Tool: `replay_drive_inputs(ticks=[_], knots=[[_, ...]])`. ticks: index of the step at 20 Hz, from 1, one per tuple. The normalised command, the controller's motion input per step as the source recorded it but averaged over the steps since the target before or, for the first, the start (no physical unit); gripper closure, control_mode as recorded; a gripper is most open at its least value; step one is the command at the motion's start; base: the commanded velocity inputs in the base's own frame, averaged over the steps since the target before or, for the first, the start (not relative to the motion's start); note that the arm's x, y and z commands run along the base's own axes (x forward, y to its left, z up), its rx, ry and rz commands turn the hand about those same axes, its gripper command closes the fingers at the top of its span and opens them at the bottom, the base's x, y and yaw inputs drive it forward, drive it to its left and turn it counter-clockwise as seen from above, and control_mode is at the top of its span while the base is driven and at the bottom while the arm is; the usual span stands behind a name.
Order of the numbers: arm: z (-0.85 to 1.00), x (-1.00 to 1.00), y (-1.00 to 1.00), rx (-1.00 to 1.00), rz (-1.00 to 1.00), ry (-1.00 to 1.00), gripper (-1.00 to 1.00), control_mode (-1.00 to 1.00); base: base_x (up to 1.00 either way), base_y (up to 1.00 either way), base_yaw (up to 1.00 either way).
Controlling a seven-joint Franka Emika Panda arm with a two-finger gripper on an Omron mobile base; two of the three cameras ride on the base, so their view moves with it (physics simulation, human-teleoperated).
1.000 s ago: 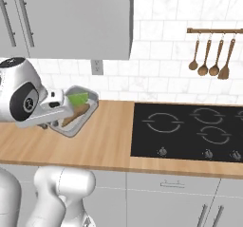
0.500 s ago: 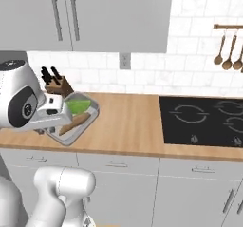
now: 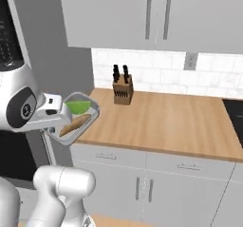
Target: Take the meat container that has the fish and place it on the second highest rack of the freezer. Then take the vegetable container that has the lemon wedge and sweet potato and place it on the highest rack of the freezer.
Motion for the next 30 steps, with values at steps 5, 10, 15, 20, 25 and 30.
replay_drive_inputs(ticks=[5,10,15,20,25,30], knots=[[0.00,0.00,0.00,0.00,0.00,0.00,1.00,1.00,-0.52,1.00,0.18],[0.00,0.00,0.00,0.00,0.00,0.00,1.00,1.00,-0.39,1.00,0.21],[0.00,0.00,0.00,0.00,0.00,0.00,1.00,1.00,-0.26,1.00,0.17],[0.00,0.00,0.00,0.00,0.00,0.00,1.00,1.00,-0.27,1.00,0.17],[0.00,0.00,0.00,0.00,0.00,0.00,1.00,1.00,-0.32,1.00,0.08],[0.00,0.00,0.00,0.00,0.00,0.00,1.00,1.00,-0.17,0.90,0.01]])
